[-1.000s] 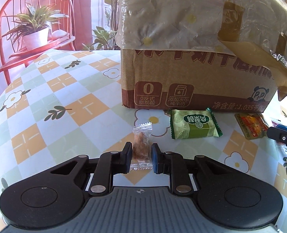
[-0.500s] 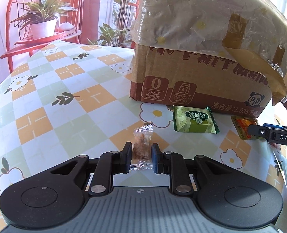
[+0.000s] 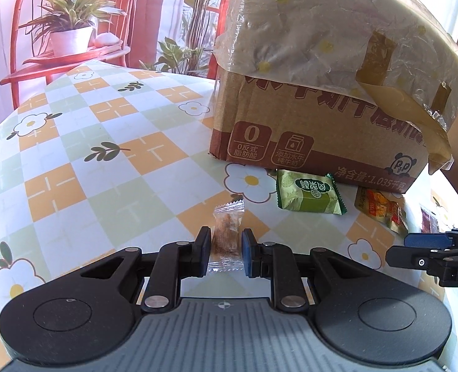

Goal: Organize snacks
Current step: 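Grasp the clear pastry packet with the left gripper while the right grasps the red-gold spicy bag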

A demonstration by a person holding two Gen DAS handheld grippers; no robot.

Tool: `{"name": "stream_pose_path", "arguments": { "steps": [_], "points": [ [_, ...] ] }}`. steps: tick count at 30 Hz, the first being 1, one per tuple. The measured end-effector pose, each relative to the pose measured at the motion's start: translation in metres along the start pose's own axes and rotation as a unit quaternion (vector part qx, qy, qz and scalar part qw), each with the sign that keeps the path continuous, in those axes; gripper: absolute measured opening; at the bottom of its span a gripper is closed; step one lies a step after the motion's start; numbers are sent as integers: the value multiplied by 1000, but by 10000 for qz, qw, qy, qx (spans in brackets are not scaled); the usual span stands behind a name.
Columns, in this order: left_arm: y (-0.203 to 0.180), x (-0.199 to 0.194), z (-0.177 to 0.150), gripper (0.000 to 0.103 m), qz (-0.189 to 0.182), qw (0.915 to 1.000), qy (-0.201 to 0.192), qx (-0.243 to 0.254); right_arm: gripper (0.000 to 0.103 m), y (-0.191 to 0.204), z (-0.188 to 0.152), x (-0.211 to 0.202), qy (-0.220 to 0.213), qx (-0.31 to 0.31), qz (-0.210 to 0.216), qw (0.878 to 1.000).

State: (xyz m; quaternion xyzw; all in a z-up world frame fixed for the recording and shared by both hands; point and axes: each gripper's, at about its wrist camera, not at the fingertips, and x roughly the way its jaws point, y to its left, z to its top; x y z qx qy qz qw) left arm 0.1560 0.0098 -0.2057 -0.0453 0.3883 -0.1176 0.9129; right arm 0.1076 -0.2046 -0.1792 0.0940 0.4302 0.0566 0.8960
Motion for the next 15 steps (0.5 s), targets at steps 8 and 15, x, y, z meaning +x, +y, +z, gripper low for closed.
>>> {"name": "stream_pose_path", "arguments": {
  "steps": [8,15],
  "points": [
    [-3,0,0,23,64,9999,-15,99,77,-1,21,20,-282,-1559,-866,9836],
    [-5,0,-1,23,111,9998,-22,145,81,-21,28,39,-42,-1405,-436,9891]
  ]
}}
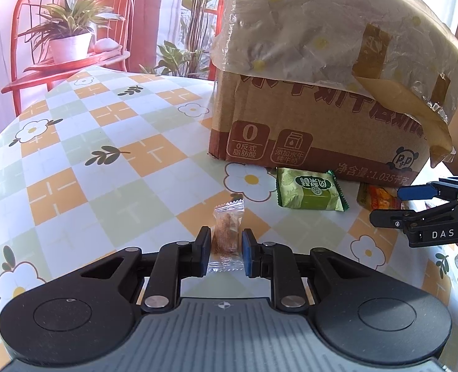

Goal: Organize snacks
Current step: 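Grasp the clear pastry packet with the left gripper while the right grasps the red-gold spicy bag, then lift the pastry packet and spicy bag and carry them over the box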

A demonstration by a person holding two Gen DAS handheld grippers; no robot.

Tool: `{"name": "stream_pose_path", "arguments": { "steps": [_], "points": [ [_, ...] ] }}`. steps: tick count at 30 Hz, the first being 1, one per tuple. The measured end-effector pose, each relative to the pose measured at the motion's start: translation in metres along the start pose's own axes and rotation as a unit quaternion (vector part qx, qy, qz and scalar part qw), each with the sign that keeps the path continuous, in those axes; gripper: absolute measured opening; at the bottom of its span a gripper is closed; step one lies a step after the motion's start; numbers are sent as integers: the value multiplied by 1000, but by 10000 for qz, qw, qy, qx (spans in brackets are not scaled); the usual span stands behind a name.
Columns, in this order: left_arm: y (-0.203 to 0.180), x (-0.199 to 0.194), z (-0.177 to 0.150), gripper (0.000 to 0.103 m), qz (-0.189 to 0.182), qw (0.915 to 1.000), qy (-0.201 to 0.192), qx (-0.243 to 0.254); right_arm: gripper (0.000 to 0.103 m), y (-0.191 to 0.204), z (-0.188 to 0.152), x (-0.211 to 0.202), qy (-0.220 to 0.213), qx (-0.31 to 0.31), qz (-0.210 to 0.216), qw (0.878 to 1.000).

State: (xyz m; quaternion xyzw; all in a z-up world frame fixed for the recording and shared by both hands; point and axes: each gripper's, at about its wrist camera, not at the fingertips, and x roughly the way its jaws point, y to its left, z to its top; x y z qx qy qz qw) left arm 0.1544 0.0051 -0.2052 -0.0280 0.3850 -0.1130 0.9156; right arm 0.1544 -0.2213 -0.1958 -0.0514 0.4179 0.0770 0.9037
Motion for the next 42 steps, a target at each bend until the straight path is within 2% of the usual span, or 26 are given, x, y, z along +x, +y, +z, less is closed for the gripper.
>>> {"name": "stream_pose_path", "arguments": {
  "steps": [1,5,7,11,15,17,19,21,24,28,33,38,42],
  "points": [
    [0,0,0,23,-5,10000,1,-6,82,-5,1,1,83,309,93,9994],
    [2,-1,0,23,-39,10000,-14,-49,82,-2,-4,-9,124,660,200,9975],
    [2,-1,-1,23,-21,10000,-31,-38,82,5,-7,-14,117,664,269,9974],
    [1,-2,-2,23,12,10000,-44,18,81,17,-9,-12,45,464,38,9989],
    [4,-2,-1,23,-41,10000,-23,-27,75,19,-7,-6,-119,519,-164,9984],
    [3,-2,-1,23,-22,10000,-30,1,68,18,-8,-5,-184,537,-193,9982],
    [3,-3,-2,23,-5,10000,-36,-13,54,16,-8,-5,-253,560,-233,9978],
    [4,-4,-2,23,-13,10000,-38,-52,52,14,-9,-6,-280,587,-197,9977],
    [5,-5,-3,23,-37,9999,-30,-90,44,17,-14,-10,-343,541,-234,9977],
    [6,-10,-5,22,-65,9999,-22,-89,40,27,-24,-18,-498,406,-198,9977],
    [4,-19,-5,22,-78,9999,-145,0,34,31,-37,-36,-800,721,-105,9941],
    [-4,-30,-3,20,-169,9994,-283,121,34,38,-44,-54,-1001,817,70,9916],
    [-8,-32,-9,18,-164,9994,-182,257,33,41,-51,-58,-1003,962,130,9902]
  ]
}}
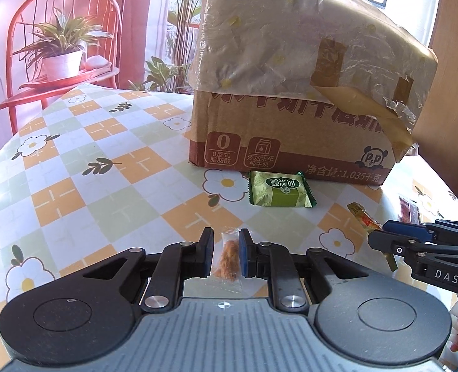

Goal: Organize snacks
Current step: 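Lift the pastry packet and spicy bag and carry them over the box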

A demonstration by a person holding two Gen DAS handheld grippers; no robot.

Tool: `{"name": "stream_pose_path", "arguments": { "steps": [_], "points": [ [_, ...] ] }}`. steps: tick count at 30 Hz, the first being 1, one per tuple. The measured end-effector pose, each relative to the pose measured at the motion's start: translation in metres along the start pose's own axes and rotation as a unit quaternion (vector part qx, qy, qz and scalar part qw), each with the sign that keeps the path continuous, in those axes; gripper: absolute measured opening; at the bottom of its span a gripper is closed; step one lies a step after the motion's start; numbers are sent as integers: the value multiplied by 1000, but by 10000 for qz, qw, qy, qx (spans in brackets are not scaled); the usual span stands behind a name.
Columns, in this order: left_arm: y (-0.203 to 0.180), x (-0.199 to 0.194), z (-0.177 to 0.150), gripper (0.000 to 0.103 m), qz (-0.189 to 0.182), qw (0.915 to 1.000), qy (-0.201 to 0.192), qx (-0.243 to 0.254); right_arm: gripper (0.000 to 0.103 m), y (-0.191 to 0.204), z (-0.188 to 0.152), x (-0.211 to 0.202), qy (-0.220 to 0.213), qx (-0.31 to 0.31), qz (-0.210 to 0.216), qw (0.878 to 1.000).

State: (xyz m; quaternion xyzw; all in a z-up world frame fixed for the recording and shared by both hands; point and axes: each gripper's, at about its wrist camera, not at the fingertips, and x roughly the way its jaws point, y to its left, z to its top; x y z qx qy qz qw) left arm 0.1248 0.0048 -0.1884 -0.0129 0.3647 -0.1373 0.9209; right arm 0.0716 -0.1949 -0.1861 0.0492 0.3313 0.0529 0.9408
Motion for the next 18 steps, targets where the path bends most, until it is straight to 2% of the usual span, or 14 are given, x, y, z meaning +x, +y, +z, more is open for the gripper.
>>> {"name": "stream_pose_path", "arguments": {
  "steps": [4,7,11,13,18],
  "points": [
    [2,3,-8,19,-25,9997,223,-30,34,1,-8,-2,39,29,-60,10000],
    [4,1,-9,20,-92,9996,244,-45,38,6,-9,-1,31,-80,-166,9998],
    [0,3,-9,35,-148,9995,286,26,46,9,-12,3,60,-187,-277,9994],
    [-3,8,-9,35,-161,9991,372,105,48,10,-12,5,65,-226,-325,9992],
    [-11,11,-11,35,-16,9992,281,289,55,5,-12,9,166,-105,-416,9989]
  ]
}}
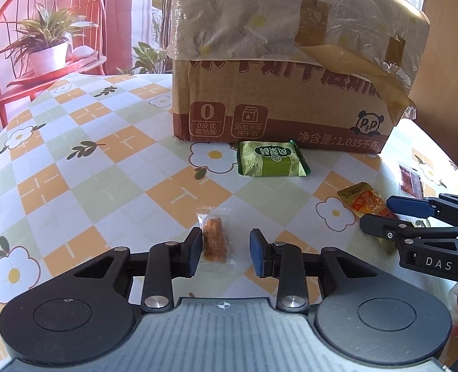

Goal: Organize snacks
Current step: 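Lift the pastry packet and spicy bag and carry them over the box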

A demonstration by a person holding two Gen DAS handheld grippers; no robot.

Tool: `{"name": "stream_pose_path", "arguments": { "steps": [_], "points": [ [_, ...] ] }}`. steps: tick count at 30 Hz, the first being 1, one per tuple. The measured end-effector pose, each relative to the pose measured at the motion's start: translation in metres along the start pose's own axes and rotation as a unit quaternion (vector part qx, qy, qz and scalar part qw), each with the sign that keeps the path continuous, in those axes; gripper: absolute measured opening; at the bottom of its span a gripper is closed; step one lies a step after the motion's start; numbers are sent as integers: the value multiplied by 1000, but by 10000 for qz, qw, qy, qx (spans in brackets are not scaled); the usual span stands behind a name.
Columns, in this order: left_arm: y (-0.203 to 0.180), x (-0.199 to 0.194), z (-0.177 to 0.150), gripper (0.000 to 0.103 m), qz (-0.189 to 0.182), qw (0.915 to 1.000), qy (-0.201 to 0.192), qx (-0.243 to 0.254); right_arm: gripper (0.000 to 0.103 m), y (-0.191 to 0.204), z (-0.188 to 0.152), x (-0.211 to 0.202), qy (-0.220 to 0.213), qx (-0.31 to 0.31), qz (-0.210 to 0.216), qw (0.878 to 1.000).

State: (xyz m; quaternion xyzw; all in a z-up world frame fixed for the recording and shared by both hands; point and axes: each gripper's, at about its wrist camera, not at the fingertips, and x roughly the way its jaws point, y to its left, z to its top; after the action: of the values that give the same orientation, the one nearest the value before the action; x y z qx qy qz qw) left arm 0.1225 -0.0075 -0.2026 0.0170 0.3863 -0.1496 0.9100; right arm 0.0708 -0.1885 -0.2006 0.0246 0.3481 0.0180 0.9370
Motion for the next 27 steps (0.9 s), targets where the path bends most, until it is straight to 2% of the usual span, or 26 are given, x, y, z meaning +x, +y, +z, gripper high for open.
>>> {"name": "stream_pose_path", "arguments": {
  "steps": [2,6,9,12,14,16,18,22,27],
  "points": [
    [-1,0,-1,35,46,10000,-42,27,56,-1,0,1,1,7,-6,10000],
    [-4,0,-4,26,221,9996,-117,103,64,9,0,4,36,-295,-107,9995],
    [-2,-2,-5,23,203,9997,-156,23,71,8,0,6,46,-241,-253,9994],
    [0,-2,-5,22,182,9997,-181,-36,71,6,0,6,56,-197,-205,9996],
    [0,-2,-5,22,171,9996,-194,-68,66,5,0,5,40,-216,-166,9996],
    [1,-2,-5,21,143,9996,-217,-126,55,5,0,4,4,-222,-144,9997],
    [2,-2,-6,21,124,9995,-229,-178,53,5,0,4,3,-216,-129,9997],
    [4,-3,-6,21,100,9995,-240,-205,43,6,-1,1,-46,-227,-49,9997],
    [2,-6,-3,21,125,9994,-284,-155,38,9,-2,-5,-174,-290,33,9994]
  ]
}}
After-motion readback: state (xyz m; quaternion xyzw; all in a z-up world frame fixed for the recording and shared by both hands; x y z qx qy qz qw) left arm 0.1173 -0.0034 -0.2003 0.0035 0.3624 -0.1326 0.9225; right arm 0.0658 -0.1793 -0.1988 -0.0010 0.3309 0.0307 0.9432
